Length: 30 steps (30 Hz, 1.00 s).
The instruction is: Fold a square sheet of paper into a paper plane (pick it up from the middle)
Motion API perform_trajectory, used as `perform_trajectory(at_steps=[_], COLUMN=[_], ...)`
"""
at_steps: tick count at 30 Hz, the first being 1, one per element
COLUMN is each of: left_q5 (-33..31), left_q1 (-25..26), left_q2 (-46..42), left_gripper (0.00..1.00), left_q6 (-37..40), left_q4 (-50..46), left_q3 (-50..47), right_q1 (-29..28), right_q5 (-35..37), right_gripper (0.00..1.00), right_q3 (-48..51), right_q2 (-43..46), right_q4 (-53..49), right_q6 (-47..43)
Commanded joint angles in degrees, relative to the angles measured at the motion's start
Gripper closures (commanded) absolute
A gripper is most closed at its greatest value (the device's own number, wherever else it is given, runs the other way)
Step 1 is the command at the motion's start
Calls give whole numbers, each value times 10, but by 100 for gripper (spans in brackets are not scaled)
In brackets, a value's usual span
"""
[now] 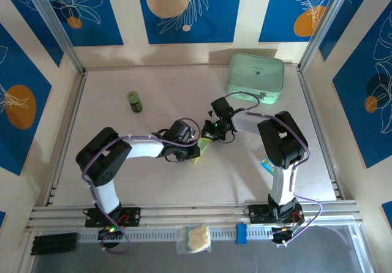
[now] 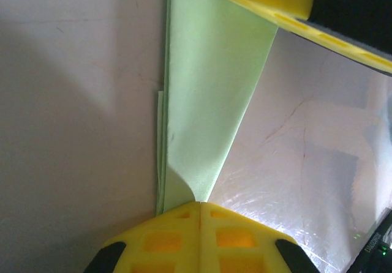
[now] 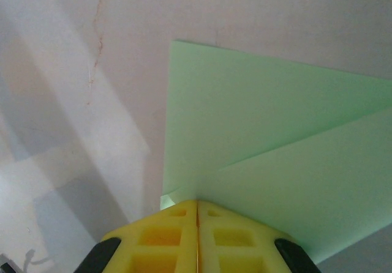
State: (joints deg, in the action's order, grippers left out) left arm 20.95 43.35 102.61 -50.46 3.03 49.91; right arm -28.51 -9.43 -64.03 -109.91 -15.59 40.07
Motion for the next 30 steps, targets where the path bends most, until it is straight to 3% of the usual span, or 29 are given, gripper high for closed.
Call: perform_trajectory(at_steps=[1,16,30], left_q5=[25,-9,-21], left_q1=[-5,-14,-14], left_q2=[-11,47,55], left_gripper=[97,98,100], left_q6=[12,9,5], left_q4=[-21,-32,-59], left_q3=[19,55,28], right_q1=[-4,-3,-2], right_q5=[30,18,2], right_gripper=[92,93,92], right_q3=[4,12,51], right_q2=[-19,-15,110], right_q4=[-44,-33,6], right_q6=[6,14,-19])
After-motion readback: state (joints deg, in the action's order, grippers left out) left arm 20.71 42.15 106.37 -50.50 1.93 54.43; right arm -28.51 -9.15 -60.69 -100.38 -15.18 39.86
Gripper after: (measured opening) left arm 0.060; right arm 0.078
